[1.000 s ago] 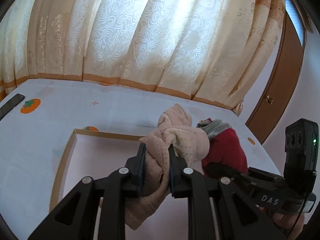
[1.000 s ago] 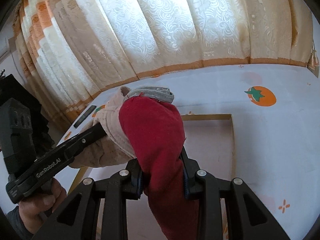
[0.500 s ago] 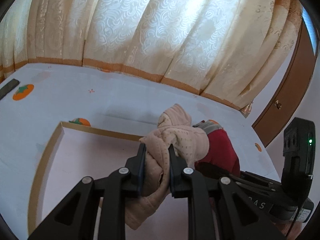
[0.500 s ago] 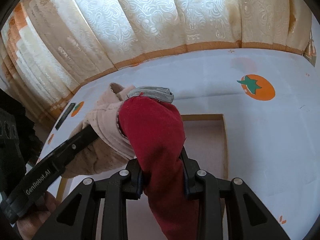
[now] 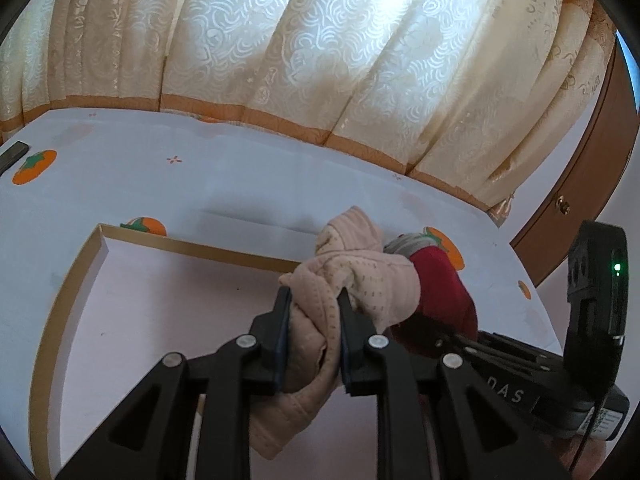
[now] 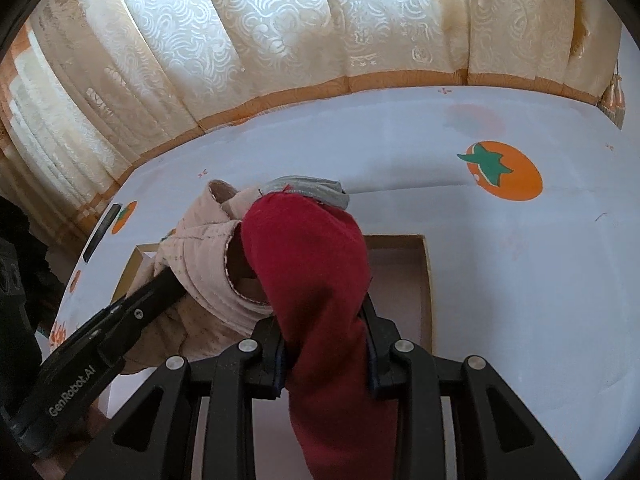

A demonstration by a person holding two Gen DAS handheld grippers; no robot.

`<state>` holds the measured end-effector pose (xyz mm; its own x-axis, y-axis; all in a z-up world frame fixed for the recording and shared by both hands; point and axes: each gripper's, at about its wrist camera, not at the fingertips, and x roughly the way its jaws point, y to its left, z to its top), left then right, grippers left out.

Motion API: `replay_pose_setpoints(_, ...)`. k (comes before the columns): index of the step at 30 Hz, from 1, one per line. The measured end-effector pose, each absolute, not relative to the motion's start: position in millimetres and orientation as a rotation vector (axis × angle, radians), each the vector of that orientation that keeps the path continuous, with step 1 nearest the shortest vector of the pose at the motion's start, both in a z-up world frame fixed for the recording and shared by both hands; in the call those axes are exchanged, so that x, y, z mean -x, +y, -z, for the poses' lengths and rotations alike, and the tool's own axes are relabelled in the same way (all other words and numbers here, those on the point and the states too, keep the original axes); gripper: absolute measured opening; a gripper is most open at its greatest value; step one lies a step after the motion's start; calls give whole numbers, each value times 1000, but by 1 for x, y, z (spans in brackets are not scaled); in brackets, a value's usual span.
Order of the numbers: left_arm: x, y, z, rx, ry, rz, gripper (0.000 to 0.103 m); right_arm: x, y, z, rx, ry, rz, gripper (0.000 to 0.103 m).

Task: Take underwear out of drawer
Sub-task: 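Carry the beige garment with the left gripper while the right gripper carries the red garment over the tray, then open both grippers to drop the beige and red garments into the tray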

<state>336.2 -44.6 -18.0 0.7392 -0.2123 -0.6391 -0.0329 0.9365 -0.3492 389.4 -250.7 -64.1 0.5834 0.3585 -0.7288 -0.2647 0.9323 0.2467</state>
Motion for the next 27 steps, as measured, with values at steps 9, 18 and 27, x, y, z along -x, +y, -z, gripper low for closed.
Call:
replay_pose_setpoints(9, -330, -44, 17, 348, 743, 111, 29, -386, -255, 66, -96, 873, -357, 59)
replay_pose_setpoints(18, -319, -51, 13, 291, 725, 106, 48, -374, -252, 58, -62, 841, -355, 62)
replay_pose_setpoints(27, -311, -47, 8, 272, 686, 107, 51, -364, -246, 54, -32, 814, -360, 63)
